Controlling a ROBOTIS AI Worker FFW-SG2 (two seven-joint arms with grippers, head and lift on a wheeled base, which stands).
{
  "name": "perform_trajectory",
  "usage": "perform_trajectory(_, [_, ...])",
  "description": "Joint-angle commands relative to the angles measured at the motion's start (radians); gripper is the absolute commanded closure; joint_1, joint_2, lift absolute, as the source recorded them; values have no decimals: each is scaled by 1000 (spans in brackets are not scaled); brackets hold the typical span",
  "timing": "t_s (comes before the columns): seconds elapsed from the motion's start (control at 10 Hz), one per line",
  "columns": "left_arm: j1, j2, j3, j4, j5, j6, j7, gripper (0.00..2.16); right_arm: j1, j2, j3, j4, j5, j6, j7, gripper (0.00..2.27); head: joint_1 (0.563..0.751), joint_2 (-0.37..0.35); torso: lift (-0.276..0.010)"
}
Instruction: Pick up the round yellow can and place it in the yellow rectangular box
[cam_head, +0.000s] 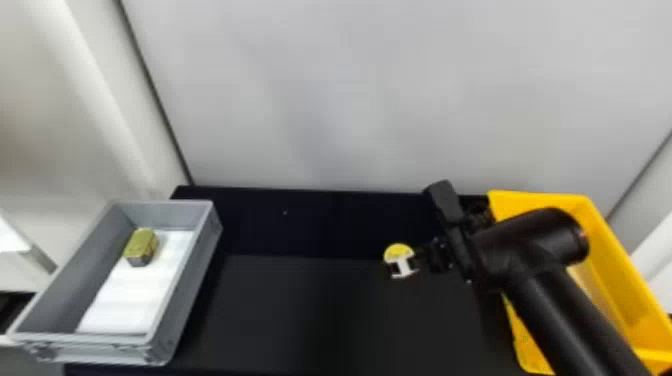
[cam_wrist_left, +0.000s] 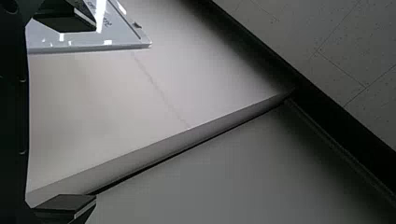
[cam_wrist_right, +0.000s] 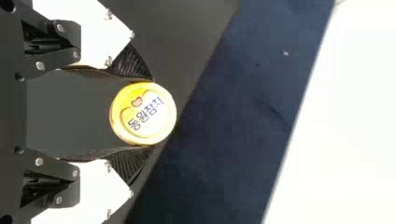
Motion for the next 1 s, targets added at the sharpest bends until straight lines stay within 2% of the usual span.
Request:
perform_trajectory(0.0, [5,0,1,-2,0,4,0,-2,24,-16,-50,-195,32,71,-4,579,694,54,-3])
perform_trajectory(0.3, [6,2,3,-2,0,7,0,-2,2,-47,-117,-379,89,137,-9,579,694,54,-3])
perform_trajectory(0.9, [6,8,3,-8,0,21,-1,-2,-35,-139,-252,-413,192,165,-9,579,694,54,-3])
